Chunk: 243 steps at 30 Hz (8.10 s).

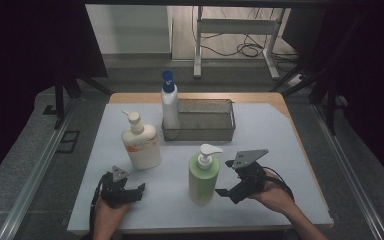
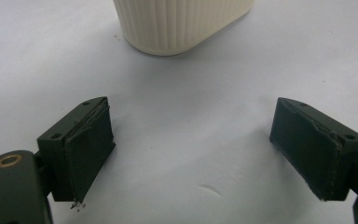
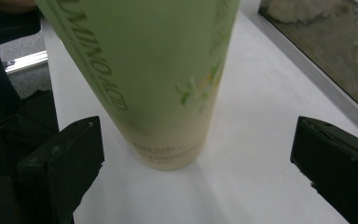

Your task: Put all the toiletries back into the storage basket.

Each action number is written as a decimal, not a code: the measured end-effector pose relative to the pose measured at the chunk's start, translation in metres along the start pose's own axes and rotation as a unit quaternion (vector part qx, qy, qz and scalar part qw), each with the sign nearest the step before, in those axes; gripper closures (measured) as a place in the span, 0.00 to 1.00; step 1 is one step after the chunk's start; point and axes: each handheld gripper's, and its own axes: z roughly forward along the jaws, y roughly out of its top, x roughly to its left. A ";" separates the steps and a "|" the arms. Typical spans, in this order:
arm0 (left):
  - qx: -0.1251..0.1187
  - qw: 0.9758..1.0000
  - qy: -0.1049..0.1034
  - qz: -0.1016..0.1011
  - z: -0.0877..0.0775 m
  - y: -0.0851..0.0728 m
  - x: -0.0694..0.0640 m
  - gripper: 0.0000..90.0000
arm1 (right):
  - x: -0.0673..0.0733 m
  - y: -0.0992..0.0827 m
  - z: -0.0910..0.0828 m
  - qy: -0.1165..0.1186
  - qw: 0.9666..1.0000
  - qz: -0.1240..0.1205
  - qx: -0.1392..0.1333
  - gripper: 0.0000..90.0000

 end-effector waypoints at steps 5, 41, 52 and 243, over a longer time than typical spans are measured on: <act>0.000 1.000 0.000 0.000 0.000 0.000 0.000 0.14 | 0.003 0.005 0.005 0.005 1.000 -0.004 -0.006 0.03; 0.001 1.000 0.000 0.000 0.000 0.000 0.000 0.14 | 0.018 0.031 0.034 0.021 0.998 -0.012 -0.052 0.08; 0.001 1.000 0.000 0.000 0.000 0.000 0.000 0.14 | 0.019 0.033 0.034 0.014 0.998 -0.013 -0.062 0.12; 0.001 1.000 -0.002 0.000 0.000 0.000 0.001 0.14 | -0.135 0.153 0.095 -0.204 0.973 0.095 -0.048 0.13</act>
